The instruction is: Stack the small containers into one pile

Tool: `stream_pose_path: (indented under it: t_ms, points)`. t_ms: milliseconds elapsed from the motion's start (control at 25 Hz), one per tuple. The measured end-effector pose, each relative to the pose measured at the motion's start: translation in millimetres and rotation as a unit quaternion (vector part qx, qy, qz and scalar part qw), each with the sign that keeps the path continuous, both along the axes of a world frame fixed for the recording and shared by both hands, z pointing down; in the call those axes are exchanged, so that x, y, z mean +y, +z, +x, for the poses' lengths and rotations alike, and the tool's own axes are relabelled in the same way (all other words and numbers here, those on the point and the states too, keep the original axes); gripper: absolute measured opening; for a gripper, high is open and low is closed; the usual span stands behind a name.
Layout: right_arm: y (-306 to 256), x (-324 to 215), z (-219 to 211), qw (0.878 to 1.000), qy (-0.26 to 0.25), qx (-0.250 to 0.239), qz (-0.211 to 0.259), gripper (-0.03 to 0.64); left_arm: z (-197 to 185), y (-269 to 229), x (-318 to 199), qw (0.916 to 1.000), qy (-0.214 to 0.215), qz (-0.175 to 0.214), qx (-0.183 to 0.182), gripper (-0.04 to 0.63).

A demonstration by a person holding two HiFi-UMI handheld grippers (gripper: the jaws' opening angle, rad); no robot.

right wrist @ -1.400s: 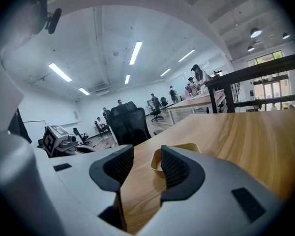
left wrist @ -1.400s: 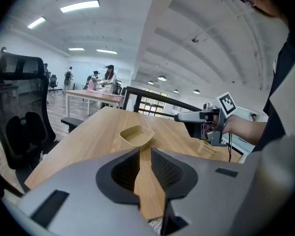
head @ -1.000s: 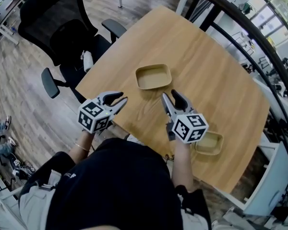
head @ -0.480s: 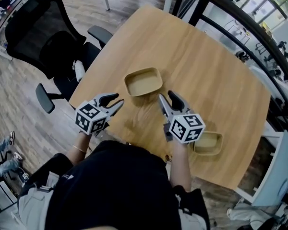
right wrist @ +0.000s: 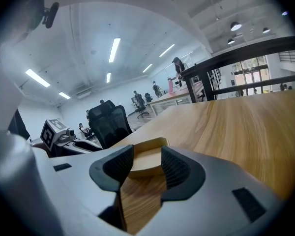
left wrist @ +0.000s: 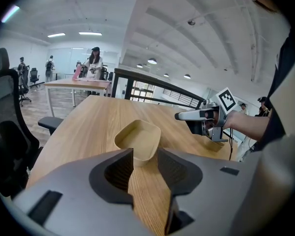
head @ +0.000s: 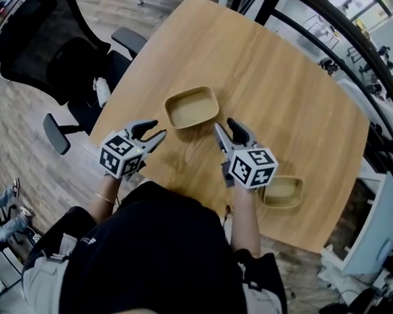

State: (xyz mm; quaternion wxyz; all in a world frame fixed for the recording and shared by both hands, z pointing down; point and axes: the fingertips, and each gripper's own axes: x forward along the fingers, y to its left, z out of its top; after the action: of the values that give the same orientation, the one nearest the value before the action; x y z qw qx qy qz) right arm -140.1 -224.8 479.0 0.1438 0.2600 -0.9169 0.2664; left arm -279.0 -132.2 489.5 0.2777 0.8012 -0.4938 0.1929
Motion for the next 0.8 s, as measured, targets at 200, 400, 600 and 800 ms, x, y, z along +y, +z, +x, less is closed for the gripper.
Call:
stream_pose_path:
  t_ms: [200, 400, 600, 800]
  points:
    - [8.0, -7.2, -5.9, 1.000, 0.010, 0.010, -0.009, 0.164, -10.7, 10.4, -7.8, 0.9999, 0.007, -0.011, -0.002, 0.149]
    - [15.0, -17.6, -12.5, 0.999, 0.025, 0.019, -0.026, 0.164, -21.1, 12.7, -26.4, 0.9992, 0.025, -0.030, -0.006, 0.156]
    - [25.5, -24.7, -18.2, 0.998, 0.040, 0.033, -0.031, 0.164, -32.2, 26.9, -40.9, 0.9977, 0.046, -0.046, -0.017, 0.158]
    - [40.7, -31.6, -19.2, 0.996, 0.049, 0.058, -0.039, 0.164, -34.2, 34.9, -52.8, 0.9967, 0.061, -0.052, -0.010, 0.160]
